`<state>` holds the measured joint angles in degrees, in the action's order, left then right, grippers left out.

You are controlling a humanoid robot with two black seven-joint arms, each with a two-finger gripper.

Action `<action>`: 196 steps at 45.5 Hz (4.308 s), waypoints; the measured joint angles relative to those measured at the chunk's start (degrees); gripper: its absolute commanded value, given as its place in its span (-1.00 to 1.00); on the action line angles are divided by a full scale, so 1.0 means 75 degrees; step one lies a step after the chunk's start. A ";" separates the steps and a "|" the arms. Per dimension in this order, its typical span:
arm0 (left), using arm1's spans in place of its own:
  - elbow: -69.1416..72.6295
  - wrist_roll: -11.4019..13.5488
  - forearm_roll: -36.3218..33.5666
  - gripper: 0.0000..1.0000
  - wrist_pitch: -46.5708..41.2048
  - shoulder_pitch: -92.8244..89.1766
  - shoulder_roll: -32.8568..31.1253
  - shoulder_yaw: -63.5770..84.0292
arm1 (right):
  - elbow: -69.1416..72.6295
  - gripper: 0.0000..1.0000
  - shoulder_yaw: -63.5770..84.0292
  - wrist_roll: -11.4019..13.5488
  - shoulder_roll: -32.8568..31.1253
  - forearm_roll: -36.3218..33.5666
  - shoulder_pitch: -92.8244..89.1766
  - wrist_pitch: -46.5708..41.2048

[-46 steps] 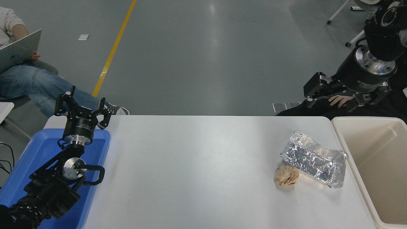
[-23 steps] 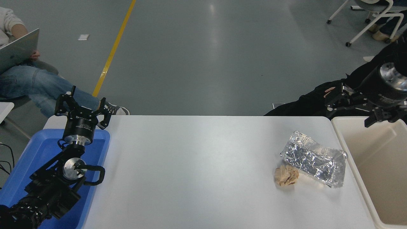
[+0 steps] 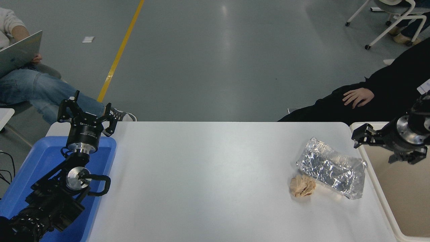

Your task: Pick up foil plate and place in dustbin

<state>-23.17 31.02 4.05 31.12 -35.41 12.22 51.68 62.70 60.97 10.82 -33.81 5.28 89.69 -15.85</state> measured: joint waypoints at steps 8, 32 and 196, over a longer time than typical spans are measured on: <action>-0.0001 0.0000 -0.0001 0.98 0.0000 -0.0001 0.0000 0.0006 | -0.0594 1.00 -0.0681 -0.0001 0.0155 0.0667 -0.1062 0.0320; -0.0002 0.0000 0.0000 0.98 0.0000 -0.0002 0.0000 0.0012 | -0.2605 0.94 -0.2215 -0.0001 0.0824 0.1482 -0.3538 0.0830; -0.0004 0.0001 -0.0007 0.98 0.0000 -0.0001 0.0001 0.0000 | 0.1419 -1.00 0.1670 -0.0515 -0.0732 -0.0352 0.5552 -0.3879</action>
<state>-23.20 31.03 3.99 31.11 -35.42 12.22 51.68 73.34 73.49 6.96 -39.31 2.64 131.33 -44.94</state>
